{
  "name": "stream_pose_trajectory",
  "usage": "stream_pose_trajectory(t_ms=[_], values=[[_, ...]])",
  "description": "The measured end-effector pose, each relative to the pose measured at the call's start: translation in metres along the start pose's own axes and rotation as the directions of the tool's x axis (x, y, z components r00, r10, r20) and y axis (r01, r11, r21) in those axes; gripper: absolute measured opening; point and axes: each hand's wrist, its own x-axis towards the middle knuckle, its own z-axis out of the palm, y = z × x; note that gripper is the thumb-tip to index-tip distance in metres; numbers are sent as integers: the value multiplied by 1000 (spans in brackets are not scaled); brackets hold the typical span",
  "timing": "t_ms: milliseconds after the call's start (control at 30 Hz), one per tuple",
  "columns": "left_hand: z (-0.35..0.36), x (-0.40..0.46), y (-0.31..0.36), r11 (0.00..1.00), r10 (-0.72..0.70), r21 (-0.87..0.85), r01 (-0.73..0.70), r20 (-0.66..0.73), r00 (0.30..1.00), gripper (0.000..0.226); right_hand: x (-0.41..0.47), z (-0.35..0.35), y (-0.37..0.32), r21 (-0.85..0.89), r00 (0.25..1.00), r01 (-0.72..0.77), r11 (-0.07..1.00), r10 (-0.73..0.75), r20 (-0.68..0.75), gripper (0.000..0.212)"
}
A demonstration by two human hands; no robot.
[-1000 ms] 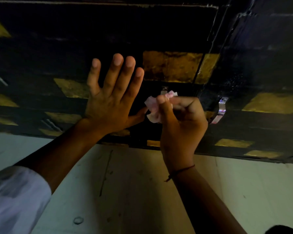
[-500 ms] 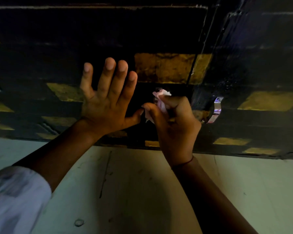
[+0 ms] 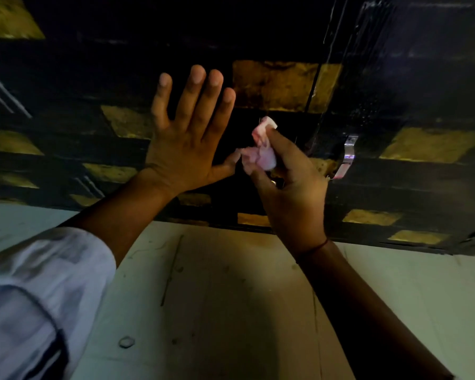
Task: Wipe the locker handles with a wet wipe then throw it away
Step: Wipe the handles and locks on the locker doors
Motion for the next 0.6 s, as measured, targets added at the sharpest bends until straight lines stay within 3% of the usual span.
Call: stream_pose_trajectory(t_ms=[167, 367, 500, 600], values=[[-11, 1, 0, 1000, 10, -23, -7, 134, 991, 107, -8, -3, 21, -78, 994, -98, 992, 101, 33, 16], [-21, 6, 11, 995, -88, -46, 91, 63, 994, 94, 3, 2, 14, -125, 997, -13, 992, 22, 72, 19], [-31, 6, 8, 999, -21, -39, 24, 93, 995, 92, 3, 0, 23, -243, 979, 82, 967, -32, 201, 23], [-34, 2, 0, 999, 15, -44, -9, 148, 989, 86, 2, -7, 25, -266, 979, 109, 958, -57, 196, 25]])
